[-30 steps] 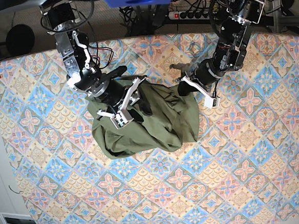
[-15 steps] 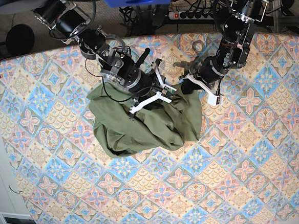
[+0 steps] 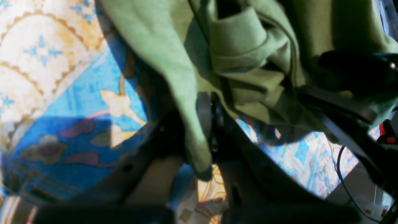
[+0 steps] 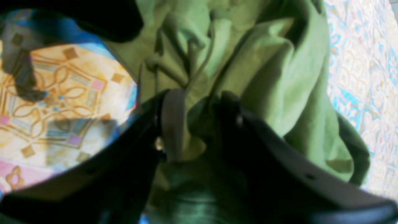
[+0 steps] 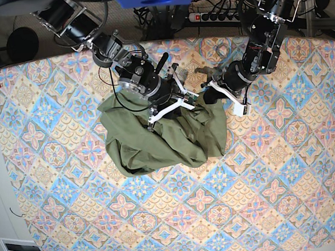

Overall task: Layout the t-shirt on the table in an organized manner, then fold the t-shirt properly
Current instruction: 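Grasp the t-shirt with the left gripper beside the right gripper, then lift the t-shirt with both grippers and pull them apart to stretch it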

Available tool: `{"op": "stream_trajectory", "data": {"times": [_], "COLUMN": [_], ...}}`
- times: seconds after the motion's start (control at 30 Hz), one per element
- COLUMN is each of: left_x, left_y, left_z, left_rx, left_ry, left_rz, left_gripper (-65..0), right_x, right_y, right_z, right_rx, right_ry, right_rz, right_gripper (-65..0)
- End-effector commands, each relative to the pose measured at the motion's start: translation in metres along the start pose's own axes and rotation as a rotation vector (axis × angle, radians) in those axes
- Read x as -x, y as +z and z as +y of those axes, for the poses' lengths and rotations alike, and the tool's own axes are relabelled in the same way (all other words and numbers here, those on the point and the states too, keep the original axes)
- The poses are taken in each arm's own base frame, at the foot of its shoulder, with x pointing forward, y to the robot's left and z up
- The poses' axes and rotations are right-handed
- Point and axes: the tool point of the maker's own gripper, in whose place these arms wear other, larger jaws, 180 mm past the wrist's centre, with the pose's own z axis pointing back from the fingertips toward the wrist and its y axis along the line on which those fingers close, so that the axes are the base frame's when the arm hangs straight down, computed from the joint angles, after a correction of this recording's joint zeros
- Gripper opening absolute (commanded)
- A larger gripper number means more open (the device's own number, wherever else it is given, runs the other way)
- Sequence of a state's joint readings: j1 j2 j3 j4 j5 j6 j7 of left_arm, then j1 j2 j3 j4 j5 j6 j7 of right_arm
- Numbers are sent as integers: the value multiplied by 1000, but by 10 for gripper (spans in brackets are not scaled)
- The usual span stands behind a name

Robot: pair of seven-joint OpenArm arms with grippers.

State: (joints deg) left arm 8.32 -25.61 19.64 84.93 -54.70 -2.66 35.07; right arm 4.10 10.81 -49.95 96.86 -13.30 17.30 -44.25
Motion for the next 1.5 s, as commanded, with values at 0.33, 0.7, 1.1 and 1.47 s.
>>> {"op": "stream_trajectory", "data": {"times": [0.33, 0.7, 1.1, 1.47], "left_x": [8, 7, -3, -38], "left_y": [3, 3, 16, 46], "left_z": [9, 9, 33, 75], "left_rx": [-36, -36, -128, -271], "left_ry": [-10, -12, -170, -220], "left_rz": [46, 45, 49, -39], "left_gripper": [-650, -650, -650, -650], "right_x": [-13, 2, 19, 119], "right_y": [1, -5, 58, 113], "right_z": [-8, -24, -104, -157], "right_rx": [23, 46, 268, 449], "right_ry": [1, 2, -21, -113], "right_rz": [-41, 2, -31, 123], "right_gripper": [-379, -644, -648, -648]}}
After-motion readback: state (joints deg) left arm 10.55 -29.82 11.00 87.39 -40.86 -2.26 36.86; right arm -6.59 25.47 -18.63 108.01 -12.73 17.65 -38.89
